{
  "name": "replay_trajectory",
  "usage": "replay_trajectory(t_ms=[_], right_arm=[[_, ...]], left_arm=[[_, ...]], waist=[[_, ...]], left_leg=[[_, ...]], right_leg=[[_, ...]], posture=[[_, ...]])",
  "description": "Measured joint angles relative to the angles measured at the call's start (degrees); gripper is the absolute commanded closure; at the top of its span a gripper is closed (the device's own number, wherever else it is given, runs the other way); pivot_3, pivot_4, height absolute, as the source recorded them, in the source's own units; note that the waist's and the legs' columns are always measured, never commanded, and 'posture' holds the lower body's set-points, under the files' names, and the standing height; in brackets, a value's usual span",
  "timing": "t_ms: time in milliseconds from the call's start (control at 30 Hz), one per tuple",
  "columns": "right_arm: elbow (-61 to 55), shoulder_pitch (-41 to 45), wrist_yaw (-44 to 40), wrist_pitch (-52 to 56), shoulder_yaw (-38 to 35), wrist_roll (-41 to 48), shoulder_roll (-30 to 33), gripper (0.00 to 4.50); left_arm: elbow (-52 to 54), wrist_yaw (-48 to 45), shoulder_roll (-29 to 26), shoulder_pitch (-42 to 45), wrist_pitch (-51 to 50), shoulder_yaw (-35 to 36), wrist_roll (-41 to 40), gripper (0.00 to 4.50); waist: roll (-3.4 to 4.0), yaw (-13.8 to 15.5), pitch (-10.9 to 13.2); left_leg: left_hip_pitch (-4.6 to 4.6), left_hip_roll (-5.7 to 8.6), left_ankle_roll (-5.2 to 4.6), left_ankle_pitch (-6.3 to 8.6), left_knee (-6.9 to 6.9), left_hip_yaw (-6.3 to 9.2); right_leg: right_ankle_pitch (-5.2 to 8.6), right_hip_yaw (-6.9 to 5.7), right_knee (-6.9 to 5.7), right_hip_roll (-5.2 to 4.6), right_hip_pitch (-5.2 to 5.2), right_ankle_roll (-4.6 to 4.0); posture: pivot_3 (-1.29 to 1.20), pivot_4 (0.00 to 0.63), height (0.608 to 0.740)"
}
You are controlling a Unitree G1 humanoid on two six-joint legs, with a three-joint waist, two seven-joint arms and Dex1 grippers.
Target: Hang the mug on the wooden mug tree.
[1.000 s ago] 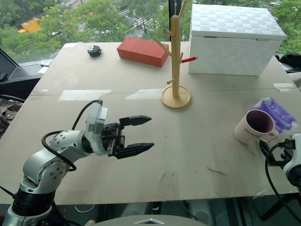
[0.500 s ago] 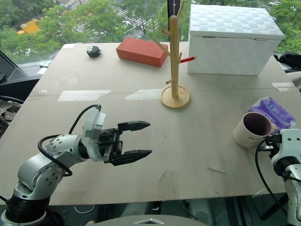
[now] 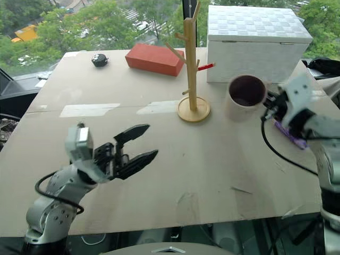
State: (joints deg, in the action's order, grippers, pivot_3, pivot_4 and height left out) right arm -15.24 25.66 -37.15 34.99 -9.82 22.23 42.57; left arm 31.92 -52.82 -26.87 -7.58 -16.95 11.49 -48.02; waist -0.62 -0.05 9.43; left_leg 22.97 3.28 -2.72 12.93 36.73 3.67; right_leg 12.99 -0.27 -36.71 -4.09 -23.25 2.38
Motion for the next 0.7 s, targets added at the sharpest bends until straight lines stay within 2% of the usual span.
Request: replay_trajectory(t_ms=[233,433,700], right_arm=[[18.48,17.79,-10.31,-1.73,11.67,-2.94,-0.68,4.48],[31.71,27.22,-16.2,-6.64,14.95,-6.31,-2.8,4.48],[46.7,40.93,-23.61,-12.42,18.52,-10.56,-7.52,4.48]], left_arm=[[0.85,1.76,1.03,-3.75,3.88,2.8,0.71,0.0],[5.32,5.55,2.32,-8.42,5.2,4.04,0.76,0.0],[12.38,13.13,7.48,-11.4,9.43,0.44,7.43,0.0]], waist=[[-0.04,0.79,0.07],[-0.04,0.65,0.08],[0.04,0.56,0.11]], left_leg=[[0.18,0.06,-0.03,0.02,0.03,-0.19],[0.58,0.05,-0.01,0.01,0.03,-0.14],[0.66,0.03,0.0,0.01,0.02,-0.12]], right_leg=[[-0.04,0.14,0.28,-0.08,-0.07,0.01],[-0.11,0.12,0.28,-0.07,-0.48,0.02],[-0.15,0.09,0.25,-0.03,-0.59,-0.06]], posture=[[0.0,0.15,0.74],[0.0,0.15,0.74],[0.0,0.15,0.74]])
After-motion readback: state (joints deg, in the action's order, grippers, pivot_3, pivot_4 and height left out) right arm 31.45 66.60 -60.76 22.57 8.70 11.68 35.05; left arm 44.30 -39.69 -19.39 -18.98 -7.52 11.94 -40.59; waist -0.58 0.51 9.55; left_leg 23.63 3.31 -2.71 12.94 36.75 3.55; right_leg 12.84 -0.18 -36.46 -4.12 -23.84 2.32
